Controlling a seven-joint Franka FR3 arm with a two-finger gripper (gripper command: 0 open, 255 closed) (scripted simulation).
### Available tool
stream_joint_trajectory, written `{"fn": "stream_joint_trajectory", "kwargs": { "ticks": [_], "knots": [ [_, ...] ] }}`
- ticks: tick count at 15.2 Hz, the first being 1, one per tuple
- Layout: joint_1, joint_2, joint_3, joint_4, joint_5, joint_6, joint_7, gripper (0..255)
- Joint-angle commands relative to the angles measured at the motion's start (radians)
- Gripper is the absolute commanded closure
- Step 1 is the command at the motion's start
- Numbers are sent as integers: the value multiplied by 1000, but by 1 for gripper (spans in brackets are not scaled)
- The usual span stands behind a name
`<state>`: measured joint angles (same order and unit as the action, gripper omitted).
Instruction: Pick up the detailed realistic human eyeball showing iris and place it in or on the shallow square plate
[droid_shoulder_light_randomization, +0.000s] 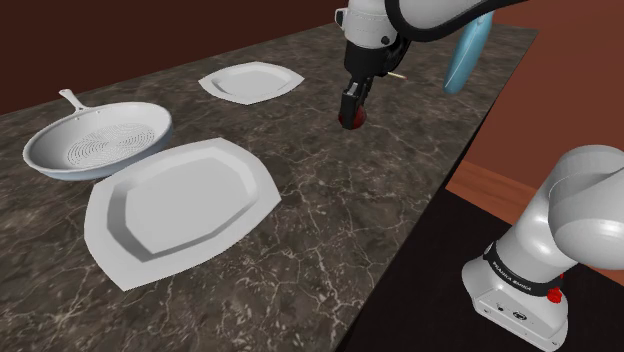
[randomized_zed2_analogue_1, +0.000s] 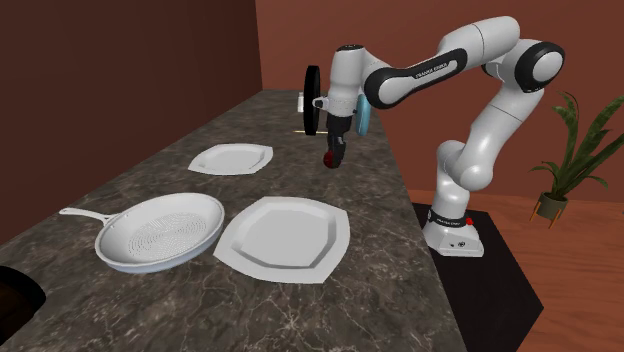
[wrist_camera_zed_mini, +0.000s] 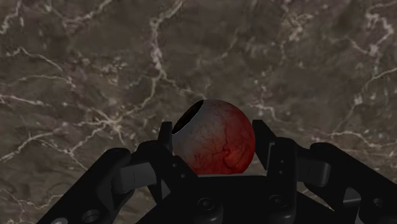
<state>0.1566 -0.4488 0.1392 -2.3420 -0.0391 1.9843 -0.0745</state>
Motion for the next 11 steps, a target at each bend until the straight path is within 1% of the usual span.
{"fn": "stream_joint_trajectory", "kwargs": {
  "ticks": [1,11],
  "knots": [
    [0,0,0,0,0,0,0,255],
    [-1,-8,-4,128,1,-135,-11,255]
  ]
}}
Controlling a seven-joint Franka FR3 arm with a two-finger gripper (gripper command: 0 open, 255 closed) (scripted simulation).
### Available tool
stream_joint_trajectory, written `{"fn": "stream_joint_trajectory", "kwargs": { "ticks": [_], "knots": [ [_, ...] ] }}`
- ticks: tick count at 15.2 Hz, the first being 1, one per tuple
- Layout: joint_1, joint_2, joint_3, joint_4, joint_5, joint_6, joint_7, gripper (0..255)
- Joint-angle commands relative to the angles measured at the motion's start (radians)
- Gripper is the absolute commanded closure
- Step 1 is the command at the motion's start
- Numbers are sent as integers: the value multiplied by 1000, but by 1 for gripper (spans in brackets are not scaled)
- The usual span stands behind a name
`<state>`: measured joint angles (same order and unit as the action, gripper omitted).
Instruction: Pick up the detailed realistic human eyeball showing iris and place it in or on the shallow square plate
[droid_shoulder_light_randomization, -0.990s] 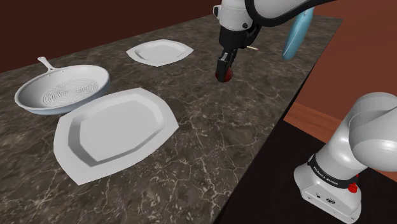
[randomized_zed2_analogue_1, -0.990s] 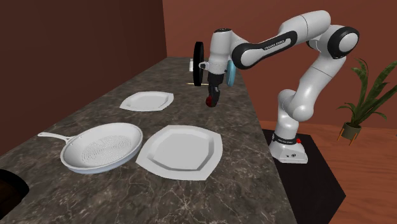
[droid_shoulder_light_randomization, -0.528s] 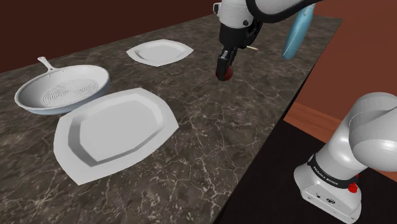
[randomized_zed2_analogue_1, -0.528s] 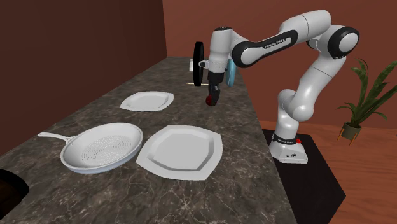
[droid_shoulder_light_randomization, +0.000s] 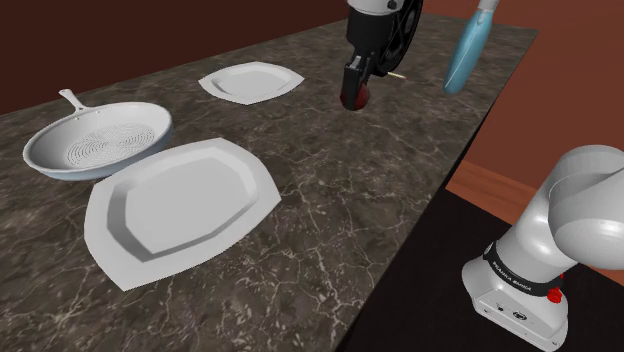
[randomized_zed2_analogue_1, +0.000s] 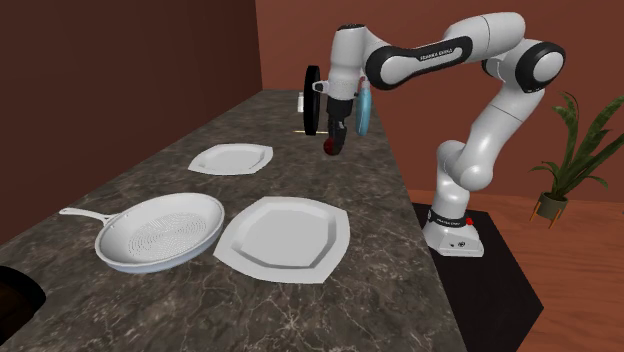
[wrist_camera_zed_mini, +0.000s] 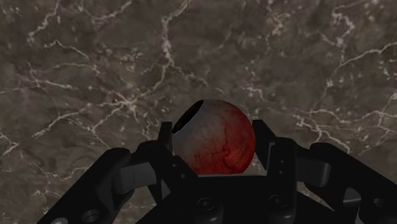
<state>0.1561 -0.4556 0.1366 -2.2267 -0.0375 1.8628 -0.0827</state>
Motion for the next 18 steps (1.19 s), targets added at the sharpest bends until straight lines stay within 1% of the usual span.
{"fn": "stream_joint_trajectory", "kwargs": {
  "ticks": [1,7,13,18],
  "knots": [
    [-1,-1,-2,26,0,-27,-4,255],
    [-3,7,-4,113,-1,-106,-9,255],
    [35,115,105,222,10,-116,136,255],
    [65,233,193,345,-7,-133,260,255]
  ]
}}
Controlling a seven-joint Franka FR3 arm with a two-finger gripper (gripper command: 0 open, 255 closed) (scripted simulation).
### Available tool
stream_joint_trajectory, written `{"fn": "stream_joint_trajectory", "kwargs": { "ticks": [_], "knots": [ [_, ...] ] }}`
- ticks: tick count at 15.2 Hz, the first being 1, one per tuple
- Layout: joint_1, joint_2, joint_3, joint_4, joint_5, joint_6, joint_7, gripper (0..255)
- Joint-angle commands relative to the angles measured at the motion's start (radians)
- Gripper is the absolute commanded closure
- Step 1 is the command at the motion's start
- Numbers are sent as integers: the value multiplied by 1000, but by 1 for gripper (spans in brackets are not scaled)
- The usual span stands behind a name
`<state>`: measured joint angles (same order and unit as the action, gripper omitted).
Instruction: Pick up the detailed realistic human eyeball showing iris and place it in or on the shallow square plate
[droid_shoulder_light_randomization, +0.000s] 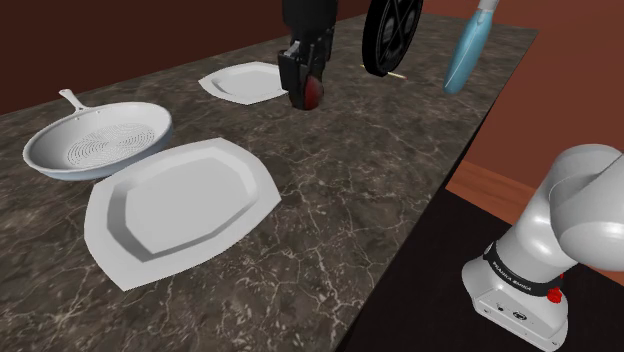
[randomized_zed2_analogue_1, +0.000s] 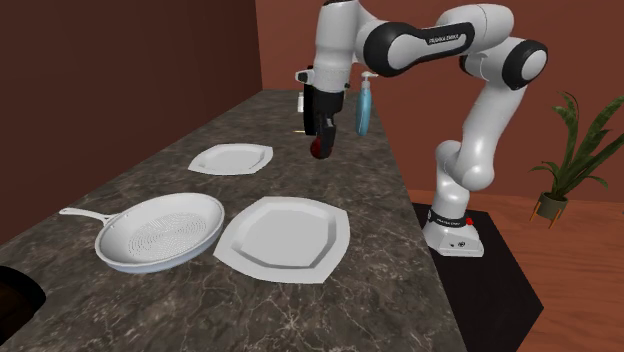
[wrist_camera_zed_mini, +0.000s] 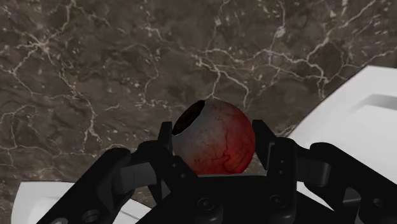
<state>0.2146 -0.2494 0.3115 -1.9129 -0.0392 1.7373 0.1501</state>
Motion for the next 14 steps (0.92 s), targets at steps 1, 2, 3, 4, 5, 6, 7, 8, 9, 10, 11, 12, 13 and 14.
{"fn": "stream_joint_trajectory", "kwargs": {
  "ticks": [1,2,3,4,5,6,7,8,9,10,11,12,13,14],
  "knots": [
    [13,54,36,60,-12,-12,53,255],
    [20,82,52,90,-20,-18,79,255],
    [28,111,69,122,-30,-24,105,255],
    [36,141,85,155,-41,-31,131,255],
    [45,173,100,190,-53,-40,158,255],
    [55,206,116,226,-67,-49,184,255],
    [66,240,130,265,-82,-59,210,255],
    [79,276,144,305,-98,-71,237,255],
    [94,313,157,348,-116,-84,262,255],
    [110,352,169,393,-135,-98,288,255],
    [128,392,179,441,-156,-114,313,255],
    [149,434,188,492,-177,-132,337,255],
    [172,477,196,546,-200,-152,360,255],
    [198,522,201,605,-223,-174,381,255]
  ]
}}
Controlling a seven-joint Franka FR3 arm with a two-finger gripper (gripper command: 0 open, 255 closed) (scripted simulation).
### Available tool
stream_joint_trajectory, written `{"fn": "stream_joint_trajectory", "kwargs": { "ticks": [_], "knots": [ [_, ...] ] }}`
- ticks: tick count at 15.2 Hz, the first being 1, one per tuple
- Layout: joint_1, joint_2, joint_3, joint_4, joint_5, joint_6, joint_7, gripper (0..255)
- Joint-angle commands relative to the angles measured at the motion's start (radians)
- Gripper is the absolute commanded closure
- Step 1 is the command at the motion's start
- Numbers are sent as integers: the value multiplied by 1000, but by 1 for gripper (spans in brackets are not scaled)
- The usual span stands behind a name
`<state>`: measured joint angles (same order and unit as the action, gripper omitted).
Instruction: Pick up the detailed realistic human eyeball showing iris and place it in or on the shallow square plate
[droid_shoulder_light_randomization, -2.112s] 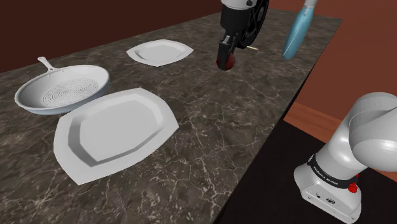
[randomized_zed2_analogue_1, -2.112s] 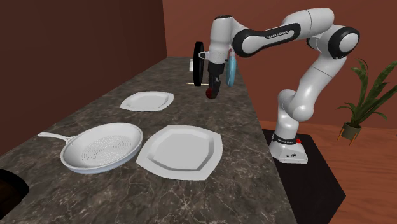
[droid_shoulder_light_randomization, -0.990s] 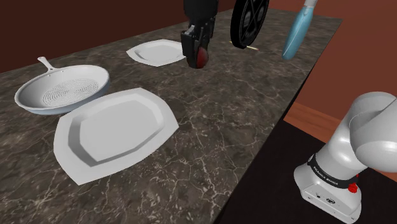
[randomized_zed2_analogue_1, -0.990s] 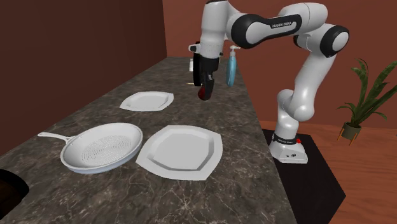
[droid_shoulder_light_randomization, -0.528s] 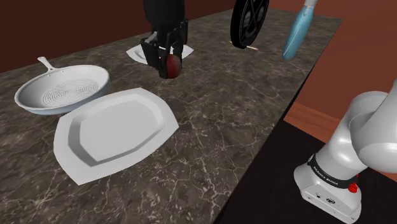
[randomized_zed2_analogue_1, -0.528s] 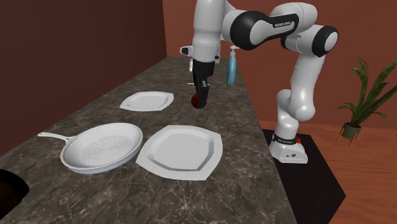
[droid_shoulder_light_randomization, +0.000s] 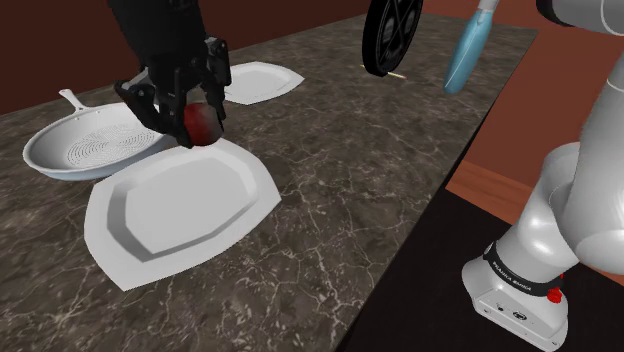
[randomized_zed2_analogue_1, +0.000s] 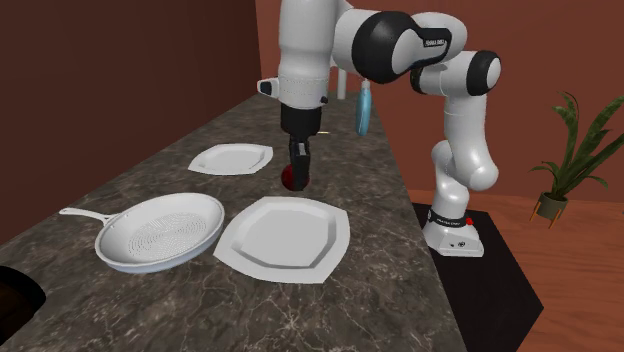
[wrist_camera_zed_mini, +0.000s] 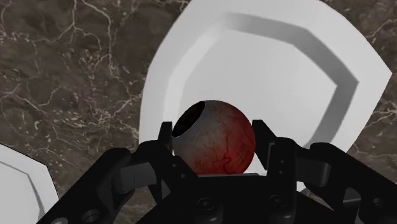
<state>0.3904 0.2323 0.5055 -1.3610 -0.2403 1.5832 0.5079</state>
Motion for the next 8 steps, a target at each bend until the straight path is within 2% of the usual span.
{"fn": "stream_joint_trajectory", "kwargs": {
  "ticks": [1,3,4,8],
  "knots": [
    [51,88,11,116,-46,-44,43,255],
    [120,192,12,264,-96,-103,75,255],
    [123,194,9,268,-96,-104,75,255],
    [101,167,10,172,-83,-34,82,255]
  ]
}}
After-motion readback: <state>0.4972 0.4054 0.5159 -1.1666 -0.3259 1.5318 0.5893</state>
